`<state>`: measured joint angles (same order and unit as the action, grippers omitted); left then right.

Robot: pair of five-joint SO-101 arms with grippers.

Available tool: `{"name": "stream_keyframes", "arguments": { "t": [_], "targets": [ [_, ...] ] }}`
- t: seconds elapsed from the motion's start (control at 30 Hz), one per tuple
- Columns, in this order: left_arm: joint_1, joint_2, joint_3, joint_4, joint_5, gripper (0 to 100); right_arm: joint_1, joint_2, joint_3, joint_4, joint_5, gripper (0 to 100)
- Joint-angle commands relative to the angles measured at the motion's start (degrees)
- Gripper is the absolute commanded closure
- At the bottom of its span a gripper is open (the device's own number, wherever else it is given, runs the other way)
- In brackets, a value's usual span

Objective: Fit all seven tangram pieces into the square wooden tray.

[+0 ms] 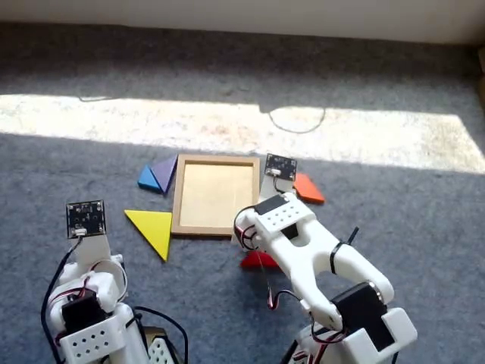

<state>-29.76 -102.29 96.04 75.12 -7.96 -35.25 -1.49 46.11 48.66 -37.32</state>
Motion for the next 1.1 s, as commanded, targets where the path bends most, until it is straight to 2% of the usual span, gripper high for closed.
{"name": "stream_keyframes", "arguments": {
  "t": [0.0,0.1,0.23,0.43,0.7,0.9,1.07],
  "targets": [
    [-0.8,-1.8,1.2,0.4,-0.1,99,-0.3,2.3,0.1,0.0,0.0,76.9],
    [-0.8,-1.8,1.2,0.4,-0.1,99,-0.2,2.3,0.0,0.0,0.1,85.9],
    [-0.8,-1.8,1.2,0.4,-0.1,99,-0.1,0.9,0.2,0.2,3.2,89.0],
    [-0.8,-1.8,1.2,0.4,-0.1,99,-0.1,-15.7,2.8,0.1,10.8,99.5],
    [-0.8,-1.8,1.2,0.4,-0.1,99,-0.5,-32.9,11.0,0.1,15.6,98.5],
    [-0.8,-1.8,1.2,0.4,-0.1,99,-1.5,-34.9,14.8,0.2,16.6,84.9],
    [-0.8,-1.8,1.2,0.4,-0.1,99,-1.2,-35.4,15.2,0.1,16.4,83.8]
  ]
}}
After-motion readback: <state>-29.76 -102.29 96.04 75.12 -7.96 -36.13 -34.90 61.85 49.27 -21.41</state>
